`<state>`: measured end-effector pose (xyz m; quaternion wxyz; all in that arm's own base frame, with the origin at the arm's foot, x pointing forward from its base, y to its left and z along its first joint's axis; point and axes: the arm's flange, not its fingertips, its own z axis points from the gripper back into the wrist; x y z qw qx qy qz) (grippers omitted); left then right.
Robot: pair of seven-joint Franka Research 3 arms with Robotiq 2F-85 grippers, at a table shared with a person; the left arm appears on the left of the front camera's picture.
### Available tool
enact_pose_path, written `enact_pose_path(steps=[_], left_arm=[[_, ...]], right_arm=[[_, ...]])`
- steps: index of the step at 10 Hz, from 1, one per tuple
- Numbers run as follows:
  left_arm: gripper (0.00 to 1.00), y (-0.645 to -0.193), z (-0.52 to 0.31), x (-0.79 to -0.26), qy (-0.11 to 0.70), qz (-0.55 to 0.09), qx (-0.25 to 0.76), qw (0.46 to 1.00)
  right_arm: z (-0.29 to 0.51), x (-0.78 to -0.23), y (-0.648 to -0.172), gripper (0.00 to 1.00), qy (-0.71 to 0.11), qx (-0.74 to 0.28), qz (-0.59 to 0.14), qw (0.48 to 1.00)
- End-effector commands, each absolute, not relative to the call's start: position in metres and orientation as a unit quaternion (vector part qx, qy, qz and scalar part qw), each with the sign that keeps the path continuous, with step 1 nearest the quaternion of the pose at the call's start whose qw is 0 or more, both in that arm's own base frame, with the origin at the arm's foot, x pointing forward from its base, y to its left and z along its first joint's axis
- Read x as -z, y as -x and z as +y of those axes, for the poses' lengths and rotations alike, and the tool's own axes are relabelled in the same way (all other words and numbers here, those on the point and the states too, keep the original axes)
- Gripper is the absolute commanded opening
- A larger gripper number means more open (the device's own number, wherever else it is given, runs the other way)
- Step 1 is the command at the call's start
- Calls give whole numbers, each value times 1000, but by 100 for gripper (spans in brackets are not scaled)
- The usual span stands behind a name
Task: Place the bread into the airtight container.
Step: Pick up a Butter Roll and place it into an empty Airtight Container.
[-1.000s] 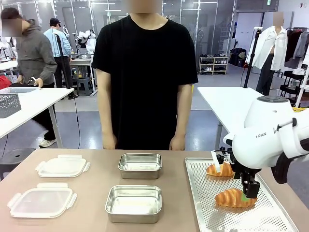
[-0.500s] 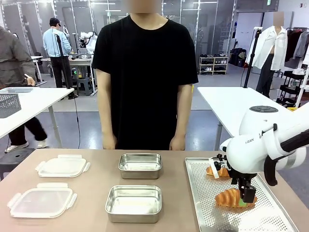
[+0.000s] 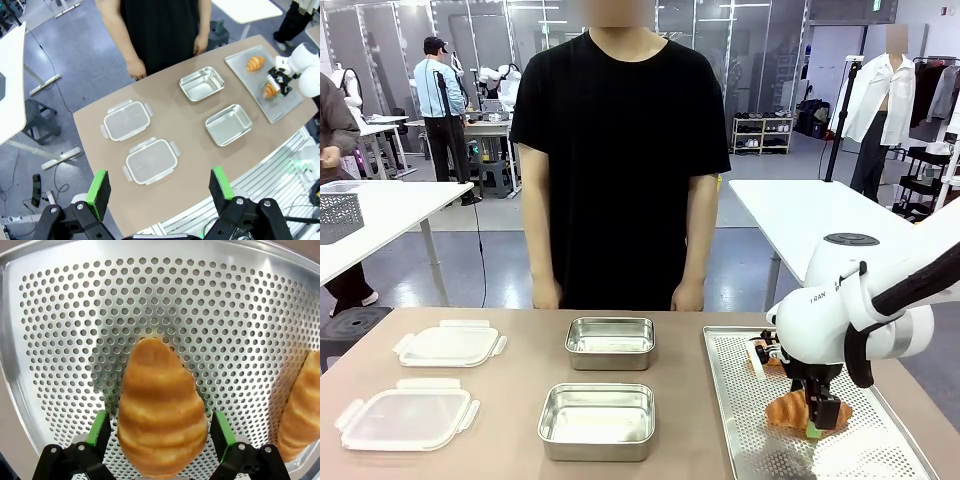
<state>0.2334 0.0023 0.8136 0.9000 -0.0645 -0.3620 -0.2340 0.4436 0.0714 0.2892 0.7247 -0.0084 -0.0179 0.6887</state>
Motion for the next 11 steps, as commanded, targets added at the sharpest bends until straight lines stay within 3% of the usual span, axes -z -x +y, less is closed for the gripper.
enact_pose_path(steps=[1, 6, 11], left_arm=[[100, -233, 2, -815, 63, -363, 238, 899], [100, -233, 2, -815, 63, -363, 238, 899], [100, -233, 2, -815, 63, -363, 238, 899]], right_arm=[[68, -285, -451, 100, 4, -692, -22, 721], [66, -290, -448, 53, 9, -690, -16, 723], [91, -361, -432, 55, 2, -668, -23, 743]])
